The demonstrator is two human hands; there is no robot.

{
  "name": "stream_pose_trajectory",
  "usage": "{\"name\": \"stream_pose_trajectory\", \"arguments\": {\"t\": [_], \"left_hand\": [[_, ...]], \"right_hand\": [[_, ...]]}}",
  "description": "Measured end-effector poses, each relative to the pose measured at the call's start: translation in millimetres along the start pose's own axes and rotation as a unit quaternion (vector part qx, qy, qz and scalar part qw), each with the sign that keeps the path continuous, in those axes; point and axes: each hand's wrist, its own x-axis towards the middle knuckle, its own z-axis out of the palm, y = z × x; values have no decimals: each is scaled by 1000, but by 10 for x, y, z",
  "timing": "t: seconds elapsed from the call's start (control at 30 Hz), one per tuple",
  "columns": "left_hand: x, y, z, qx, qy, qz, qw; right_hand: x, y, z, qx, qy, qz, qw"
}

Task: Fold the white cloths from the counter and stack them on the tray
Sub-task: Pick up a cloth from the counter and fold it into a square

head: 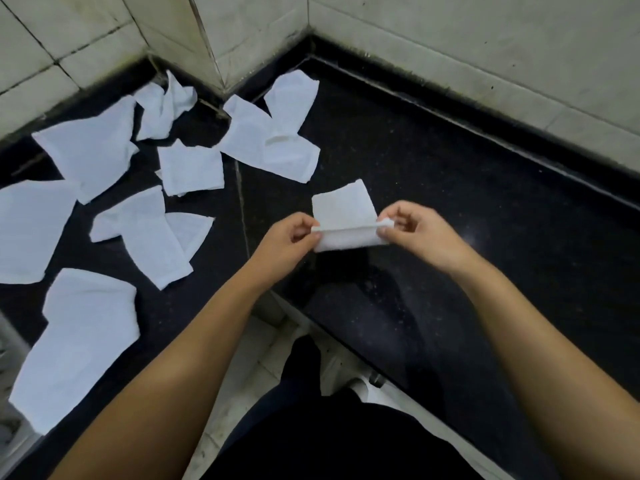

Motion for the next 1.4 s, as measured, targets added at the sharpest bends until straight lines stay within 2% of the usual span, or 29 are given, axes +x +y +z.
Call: {"name": "stream_pose_trajectory", "arguments": {"t": [0.1, 0.2, 0.27, 0.37, 0.47, 0.57, 0.7, 0.87, 1.07, 1.23, 1.4], "left_hand": [[-104, -291, 95, 85, -109, -101, 985], [-124, -387, 152, 106, -138, -142, 974], [-55, -346, 129, 105, -123, -139, 977], [220, -291, 71, 121, -63, -117, 984], [578, -254, 66, 169, -6, -108, 980], [876, -229, 109, 223, 12, -118, 968], [1088, -293, 145, 259, 10, -156, 953], [1121, -358, 157, 295, -8, -151, 943], [884, -338, 183, 229, 57, -135, 962], [465, -452, 376, 334, 49, -134, 932], [305, -564, 448, 413, 52, -130, 900]], "right_hand": [[-164, 428, 134, -54, -77, 90, 992], [-185, 603, 196, -54, -120, 142, 981], [-102, 580, 196, -28, -104, 146, 983], [134, 478, 158, -12, -27, 141, 990], [434, 427, 148, -50, 64, 151, 985], [697, 440, 196, -92, 107, 174, 974], [876, 519, 272, -124, 116, 205, 964], [921, 544, 318, -182, 120, 217, 952], [821, 500, 237, -200, 129, 232, 943], [423, 505, 425, -279, 72, 220, 932], [262, 563, 560, -339, 93, 168, 921]]}}
